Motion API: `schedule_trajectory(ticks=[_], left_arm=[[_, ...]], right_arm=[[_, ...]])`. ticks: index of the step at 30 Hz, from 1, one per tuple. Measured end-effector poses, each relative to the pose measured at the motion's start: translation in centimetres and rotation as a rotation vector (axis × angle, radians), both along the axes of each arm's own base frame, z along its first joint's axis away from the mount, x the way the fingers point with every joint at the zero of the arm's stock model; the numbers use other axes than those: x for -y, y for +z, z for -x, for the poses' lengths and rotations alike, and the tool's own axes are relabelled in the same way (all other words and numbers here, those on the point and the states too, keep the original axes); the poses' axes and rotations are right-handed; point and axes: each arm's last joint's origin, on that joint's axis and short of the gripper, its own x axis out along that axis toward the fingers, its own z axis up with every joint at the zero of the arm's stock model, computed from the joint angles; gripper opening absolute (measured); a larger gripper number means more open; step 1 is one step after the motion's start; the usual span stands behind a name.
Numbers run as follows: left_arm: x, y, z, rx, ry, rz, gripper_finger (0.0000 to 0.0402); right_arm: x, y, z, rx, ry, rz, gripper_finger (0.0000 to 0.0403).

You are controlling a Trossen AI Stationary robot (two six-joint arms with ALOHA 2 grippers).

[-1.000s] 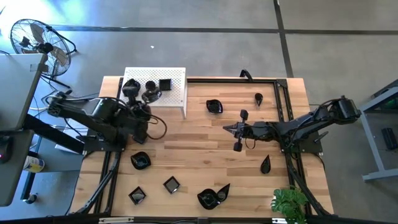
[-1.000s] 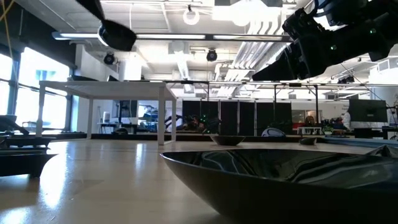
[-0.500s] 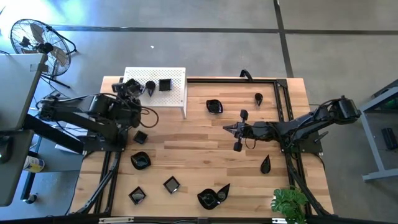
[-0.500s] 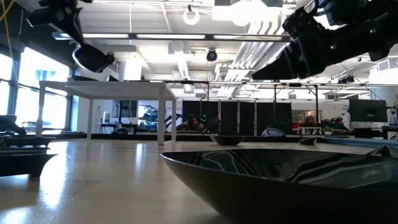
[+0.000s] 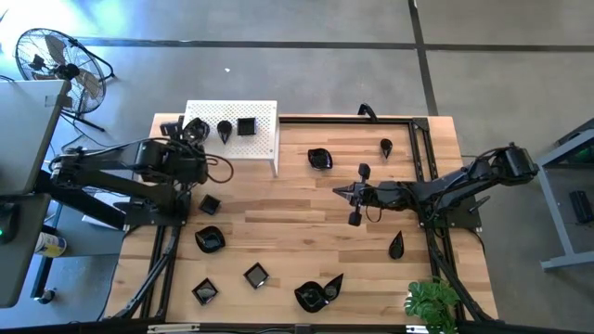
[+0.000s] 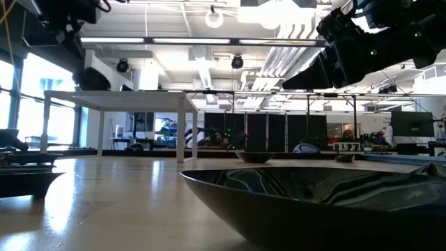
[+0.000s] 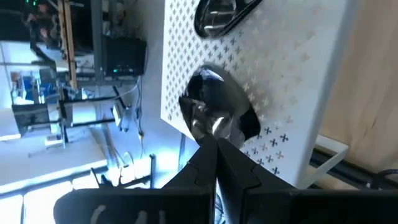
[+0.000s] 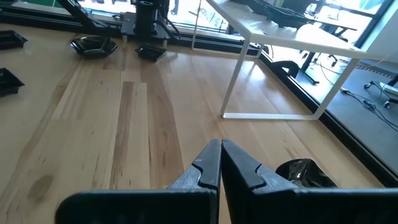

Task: Pick & Place Mini shaped plates
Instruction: Stack the black leaf shaped plate on top of the stacked black leaf shaped plates on the shelf

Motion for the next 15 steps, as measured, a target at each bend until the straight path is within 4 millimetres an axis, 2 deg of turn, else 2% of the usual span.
schedule_trajectory(ticks=[11,15], left_arm=[[0.03,-0.19,0.58,0.048,0.02,0.029,0.0],[0.18,-0.33,0.29,0.095,0.023,0.112,0.0]], right_arm=[[0.0,0.1,-0.03,0.011,0.0,-0.001,0.0001],[0.0,0.13,-0.04,0.015,0.0,-0.002,0.0002]])
